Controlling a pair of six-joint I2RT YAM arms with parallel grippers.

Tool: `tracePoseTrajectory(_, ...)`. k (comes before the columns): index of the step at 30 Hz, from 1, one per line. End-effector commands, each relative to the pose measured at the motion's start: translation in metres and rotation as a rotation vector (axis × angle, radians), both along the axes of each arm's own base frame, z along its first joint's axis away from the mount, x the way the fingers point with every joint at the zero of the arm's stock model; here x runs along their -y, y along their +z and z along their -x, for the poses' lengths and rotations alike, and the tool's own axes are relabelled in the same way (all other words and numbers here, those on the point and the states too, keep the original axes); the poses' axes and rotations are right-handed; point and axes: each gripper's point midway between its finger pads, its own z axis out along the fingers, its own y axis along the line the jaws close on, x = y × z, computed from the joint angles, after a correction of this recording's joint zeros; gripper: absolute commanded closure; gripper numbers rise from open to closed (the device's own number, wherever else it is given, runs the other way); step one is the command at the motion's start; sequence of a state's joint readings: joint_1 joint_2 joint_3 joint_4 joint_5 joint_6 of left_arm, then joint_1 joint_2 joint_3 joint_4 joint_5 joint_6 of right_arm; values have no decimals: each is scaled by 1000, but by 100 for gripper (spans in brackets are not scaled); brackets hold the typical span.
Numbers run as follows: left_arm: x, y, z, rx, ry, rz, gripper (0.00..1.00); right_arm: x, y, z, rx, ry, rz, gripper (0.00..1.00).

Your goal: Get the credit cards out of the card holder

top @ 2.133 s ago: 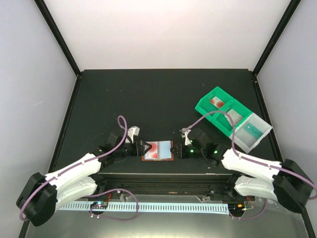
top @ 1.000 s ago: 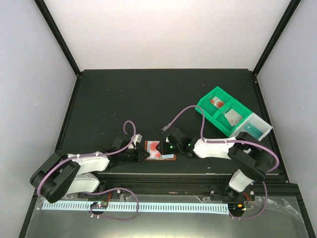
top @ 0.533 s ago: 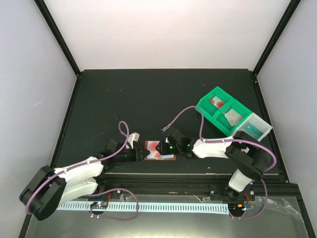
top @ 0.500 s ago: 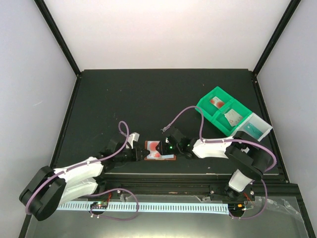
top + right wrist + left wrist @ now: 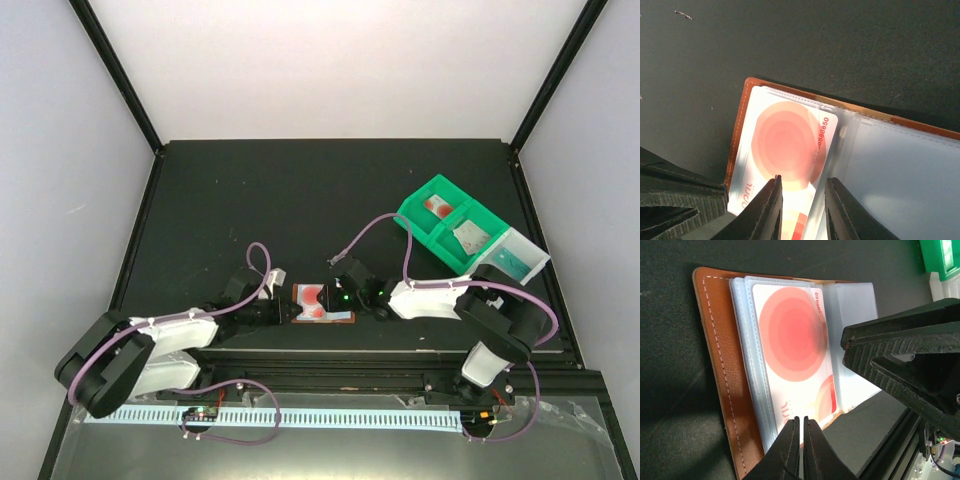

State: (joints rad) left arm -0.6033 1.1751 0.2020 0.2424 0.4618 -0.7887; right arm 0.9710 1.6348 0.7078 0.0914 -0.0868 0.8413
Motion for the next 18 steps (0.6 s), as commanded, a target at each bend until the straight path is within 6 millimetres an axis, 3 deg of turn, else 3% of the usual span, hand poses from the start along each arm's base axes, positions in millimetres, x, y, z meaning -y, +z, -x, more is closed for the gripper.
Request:
tracePoseTrajectory(1, 8, 9, -11, 39, -5, 35, 94, 5, -2, -3, 16, -26, 14, 74)
tracePoseTrajectory(13, -1, -22, 0, -25, -2, -35, 95, 0, -10, -1, -13, -23, 2, 74)
tracePoseTrajectory(18, -3, -25, 3, -32, -5, -41, 95, -3, -16, 1, -32, -15, -9, 73)
